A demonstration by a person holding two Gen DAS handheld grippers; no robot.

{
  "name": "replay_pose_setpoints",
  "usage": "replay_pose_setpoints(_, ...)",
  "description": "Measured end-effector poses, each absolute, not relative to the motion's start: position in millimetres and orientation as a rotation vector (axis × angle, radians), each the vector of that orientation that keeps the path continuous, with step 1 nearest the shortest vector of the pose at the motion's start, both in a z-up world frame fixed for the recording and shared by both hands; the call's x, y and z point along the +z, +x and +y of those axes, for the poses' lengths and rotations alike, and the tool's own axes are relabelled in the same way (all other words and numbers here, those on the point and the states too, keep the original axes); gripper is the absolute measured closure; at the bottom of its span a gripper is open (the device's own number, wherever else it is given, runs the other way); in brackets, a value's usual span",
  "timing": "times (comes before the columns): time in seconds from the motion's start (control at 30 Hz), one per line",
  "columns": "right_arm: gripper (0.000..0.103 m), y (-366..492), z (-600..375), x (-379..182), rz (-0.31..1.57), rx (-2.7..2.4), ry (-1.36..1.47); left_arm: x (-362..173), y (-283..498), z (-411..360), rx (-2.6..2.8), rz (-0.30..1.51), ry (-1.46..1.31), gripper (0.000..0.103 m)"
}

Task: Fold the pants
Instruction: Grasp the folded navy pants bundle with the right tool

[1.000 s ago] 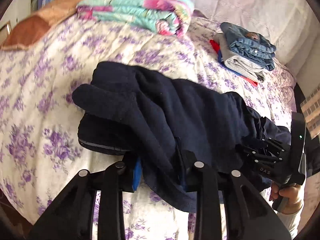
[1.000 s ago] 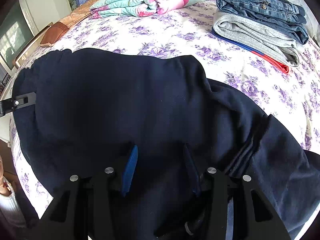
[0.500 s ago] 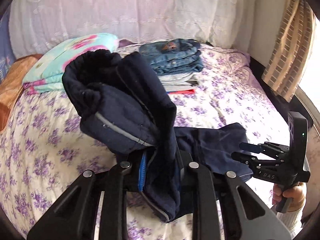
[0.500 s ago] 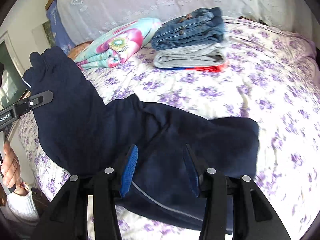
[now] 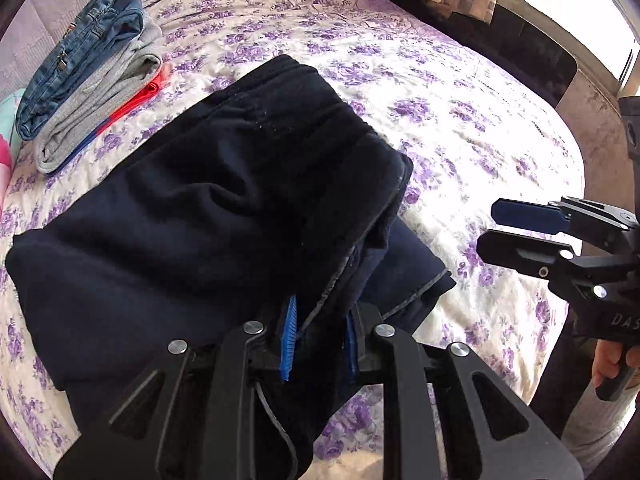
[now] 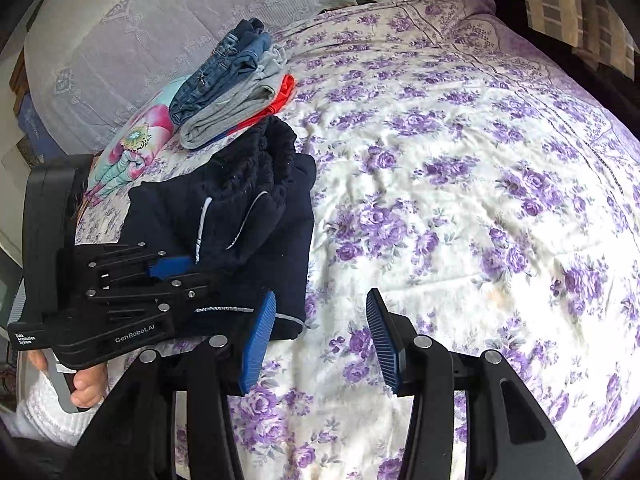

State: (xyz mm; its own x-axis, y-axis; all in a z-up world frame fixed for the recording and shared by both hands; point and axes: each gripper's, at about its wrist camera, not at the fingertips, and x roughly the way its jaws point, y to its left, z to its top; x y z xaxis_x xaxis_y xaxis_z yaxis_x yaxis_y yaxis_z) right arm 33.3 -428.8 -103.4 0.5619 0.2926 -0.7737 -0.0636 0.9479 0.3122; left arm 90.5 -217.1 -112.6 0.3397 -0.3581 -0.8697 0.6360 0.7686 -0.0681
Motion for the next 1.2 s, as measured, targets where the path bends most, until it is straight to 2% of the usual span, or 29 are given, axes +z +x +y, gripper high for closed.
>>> replay_pose_setpoints(0.07,0.056,38.4,-430.6,-102.6,0.957,0.265,0.297,-103.4,86.6,-208.8,-0.672,1.030,0.292,0.083)
replay_pose_setpoints(0.17,0.054,51.5,-427.6,-93.3,0.953,0.393,0.404,-76.1,72.2,-188.5,-0.718,0.995,0.235,0.056)
replay_pose_setpoints(0.2,0.046,56.1,-425.0,-90.7,0.949,0.429,0.429,-66.0,66.9,-180.4,-0.736,0.972,0.206,0.043)
replay_pose_setpoints(0.23,0.041,58.8,-421.0,-87.5,0.944,0.458,0.451,-54.8,63.2,-172.8,-0.743,0.945,0.182,0.035)
replay_pose_setpoints(0.27,0.036,59.8,-415.4,-83.6,0.941,0.478,0.467,-46.1,60.6,-162.1,-0.746,0.924,0.155,0.032)
replay_pose_setpoints(0.4,0.032,75.4,-398.4,-82.1,0.980,0.470,0.446,-41.8,66.7,-123.7,-0.641,0.932,0.107,0.031)
replay_pose_setpoints(0.67,0.032,119.1,-388.5,-114.2,1.095,0.416,0.472,-97.1,99.4,-84.5,-0.596,1.081,-0.007,0.031)
replay_pose_setpoints(0.7,0.046,120.0,-390.1,-114.7,1.064,0.434,0.495,-102.1,100.5,-84.6,-0.592,1.093,-0.007,0.031)
replay_pose_setpoints(0.77,0.059,117.8,-390.8,-107.4,1.004,0.449,0.502,-110.2,104.8,-86.1,-0.577,1.106,-0.003,0.031)
replay_pose_setpoints(0.8,0.063,113.8,-389.5,-101.4,0.985,0.445,0.496,-111.9,106.4,-87.5,-0.574,1.104,0.000,0.031)
replay_pose_setpoints(0.87,0.067,98.6,-386.3,-87.5,0.950,0.423,0.470,-110.1,106.7,-90.8,-0.571,1.097,0.007,0.031)
replay_pose_setpoints(0.97,0.068,73.6,-388.0,-76.4,0.920,0.378,0.450,-108.0,104.2,-96.6,-0.597,1.091,0.018,0.031)
replay_pose_setpoints(1.07,0.068,72.1,-394.8,-100.8,0.971,0.305,0.450,-111.7,103.7,-104.1,-0.600,1.088,0.038,0.031)
replay_pose_setpoints(1.13,0.066,85.0,-397.1,-130.3,1.037,0.274,0.472,-114.3,105.5,-108.1,-0.589,1.088,0.045,0.031)
replay_pose_setpoints(1.2,0.060,90.1,-398.8,-136.7,1.039,0.305,0.489,-112.6,105.6,-110.3,-0.573,1.094,0.047,0.031)
